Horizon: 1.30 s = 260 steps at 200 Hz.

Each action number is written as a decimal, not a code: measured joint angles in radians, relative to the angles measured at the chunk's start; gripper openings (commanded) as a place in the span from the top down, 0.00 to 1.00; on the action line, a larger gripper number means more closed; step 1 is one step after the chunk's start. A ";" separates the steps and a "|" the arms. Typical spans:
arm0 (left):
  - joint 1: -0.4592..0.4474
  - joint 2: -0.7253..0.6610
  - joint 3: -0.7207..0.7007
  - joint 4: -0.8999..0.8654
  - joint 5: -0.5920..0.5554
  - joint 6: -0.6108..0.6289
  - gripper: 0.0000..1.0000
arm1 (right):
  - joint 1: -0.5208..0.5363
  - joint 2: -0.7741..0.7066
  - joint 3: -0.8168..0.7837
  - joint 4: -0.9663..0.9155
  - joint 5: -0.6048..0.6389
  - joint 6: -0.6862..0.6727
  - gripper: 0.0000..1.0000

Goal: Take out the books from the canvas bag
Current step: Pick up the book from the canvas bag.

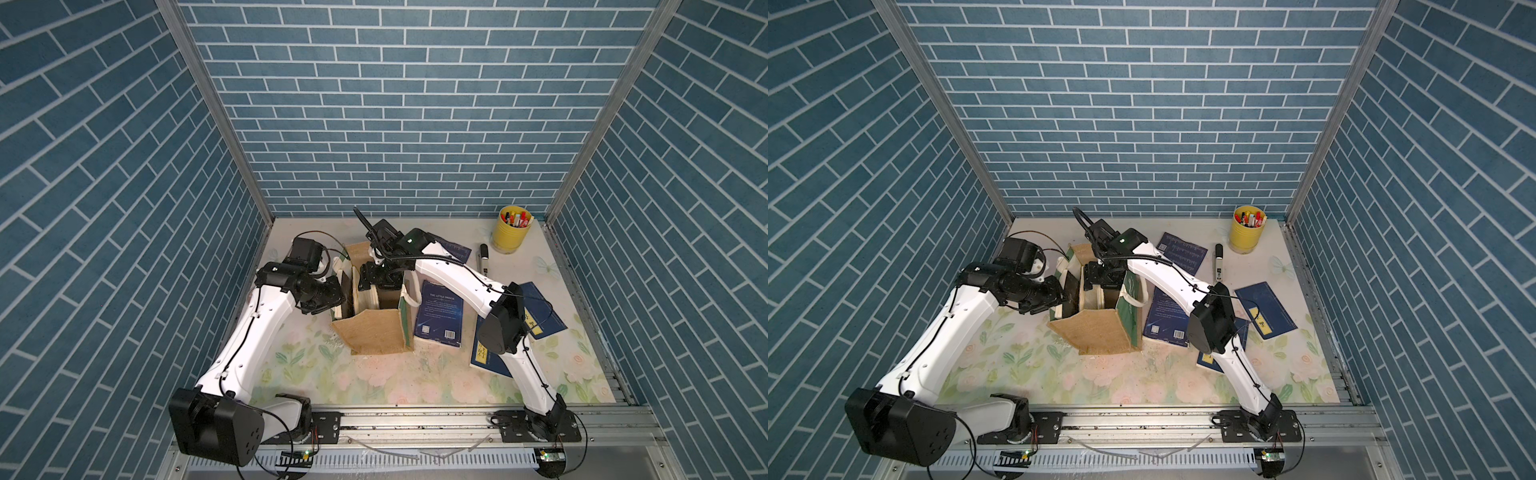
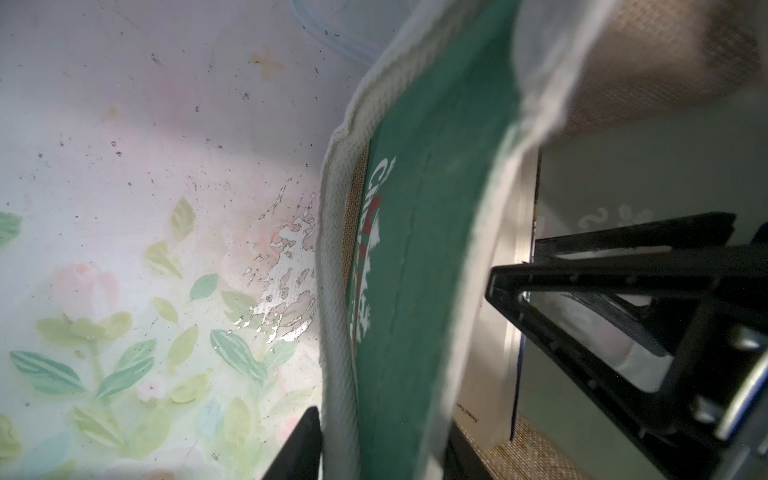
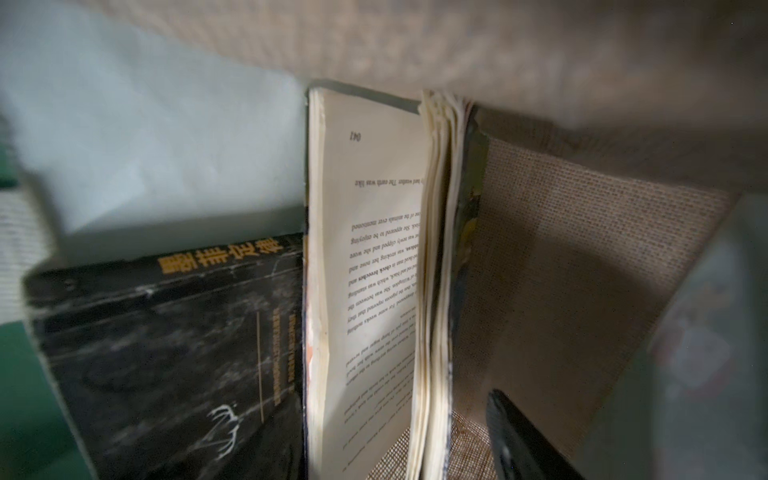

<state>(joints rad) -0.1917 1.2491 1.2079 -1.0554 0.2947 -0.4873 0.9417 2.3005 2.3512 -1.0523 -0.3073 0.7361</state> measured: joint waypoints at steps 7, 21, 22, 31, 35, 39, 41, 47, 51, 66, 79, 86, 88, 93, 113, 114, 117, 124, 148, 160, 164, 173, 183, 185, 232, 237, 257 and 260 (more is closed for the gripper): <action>0.000 -0.002 -0.003 0.002 0.003 0.000 0.59 | 0.001 0.002 0.000 0.008 -0.004 0.000 0.29; 0.000 -0.006 -0.008 0.007 0.010 -0.002 0.59 | 0.005 0.004 0.000 0.024 -0.012 0.000 0.29; 0.000 -0.006 -0.008 0.007 0.010 -0.002 0.59 | 0.005 0.004 0.000 0.025 -0.013 0.000 0.29; 0.001 -0.008 -0.011 0.011 0.014 -0.003 0.60 | 0.007 0.004 0.000 0.034 -0.018 0.000 0.29; 0.001 -0.010 -0.012 0.014 0.018 -0.003 0.60 | 0.007 0.004 0.000 0.039 -0.021 0.000 0.29; 0.001 -0.010 -0.013 0.016 0.019 -0.004 0.60 | 0.008 0.004 0.000 0.043 -0.023 0.000 0.29; 0.001 -0.010 -0.013 0.016 0.020 -0.005 0.60 | 0.008 0.004 0.000 0.045 -0.024 0.000 0.29; 0.001 -0.011 -0.014 0.020 0.024 -0.006 0.61 | 0.008 0.004 0.000 0.050 -0.027 0.000 0.29; 0.002 -0.011 -0.015 0.023 0.027 -0.008 0.61 | 0.009 0.004 0.000 0.052 -0.029 0.000 0.29; 0.002 -0.016 -0.023 0.034 0.040 -0.015 0.62 | 0.010 0.007 0.000 0.060 -0.034 0.000 0.29; 0.003 -0.021 -0.029 0.047 0.053 -0.021 0.63 | 0.010 0.011 0.000 0.064 -0.035 0.000 0.29; 0.003 -0.024 -0.032 0.053 0.060 -0.023 0.64 | 0.010 0.013 0.000 0.066 -0.034 0.001 0.29; 0.003 -0.025 -0.033 0.055 0.062 -0.024 0.64 | 0.010 0.014 0.000 0.066 -0.034 0.001 0.29; 0.003 -0.026 -0.037 0.061 0.067 -0.026 0.66 | 0.010 0.017 0.000 0.066 -0.034 0.001 0.29; 0.003 -0.032 -0.047 0.088 0.090 -0.035 0.68 | 0.012 0.032 0.007 0.065 -0.024 0.003 0.29; 0.004 -0.032 -0.048 0.091 0.093 -0.037 0.68 | 0.012 0.033 0.008 0.065 -0.023 0.003 0.29; 0.004 -0.032 -0.051 0.096 0.097 -0.038 0.68 | 0.013 0.035 0.010 0.064 -0.021 0.004 0.29; 0.004 -0.035 -0.056 0.106 0.107 -0.041 0.68 | 0.014 0.042 0.014 0.060 -0.010 0.004 0.30; 0.006 -0.041 -0.070 0.130 0.134 -0.055 0.68 | 0.016 0.057 0.027 0.034 0.040 0.005 0.35; 0.006 -0.041 -0.070 0.134 0.137 -0.056 0.68 | 0.018 0.058 0.027 0.021 0.065 0.006 0.40; 0.006 -0.041 -0.070 0.135 0.137 -0.056 0.68 | 0.018 0.058 0.027 0.020 0.072 0.008 0.42; 0.006 -0.041 -0.070 0.134 0.137 -0.056 0.68 | 0.019 0.056 0.026 0.018 0.087 0.004 0.50; 0.006 -0.041 -0.070 0.134 0.136 -0.056 0.68 | 0.021 0.054 0.016 0.019 0.104 0.001 0.60; 0.006 -0.041 -0.070 0.134 0.136 -0.056 0.68 | 0.023 0.053 0.013 0.019 0.106 0.003 0.62; 0.006 -0.041 -0.070 0.133 0.133 -0.055 0.67 | 0.022 0.030 -0.075 0.019 0.151 0.000 0.90; 0.006 -0.041 -0.070 0.133 0.132 -0.055 0.67 | 0.022 0.030 -0.075 0.018 0.151 0.000 0.92; 0.006 -0.041 -0.070 0.132 0.130 -0.055 0.66 | 0.022 0.030 -0.075 0.016 0.154 -0.001 0.99; 0.006 -0.041 -0.070 0.132 0.129 -0.055 0.66 | 0.022 0.029 -0.075 0.016 0.154 -0.001 1.00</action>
<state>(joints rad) -0.1860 1.2083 1.1381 -0.9237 0.4236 -0.5423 0.9638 2.3299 2.2765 -1.0363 -0.1528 0.7349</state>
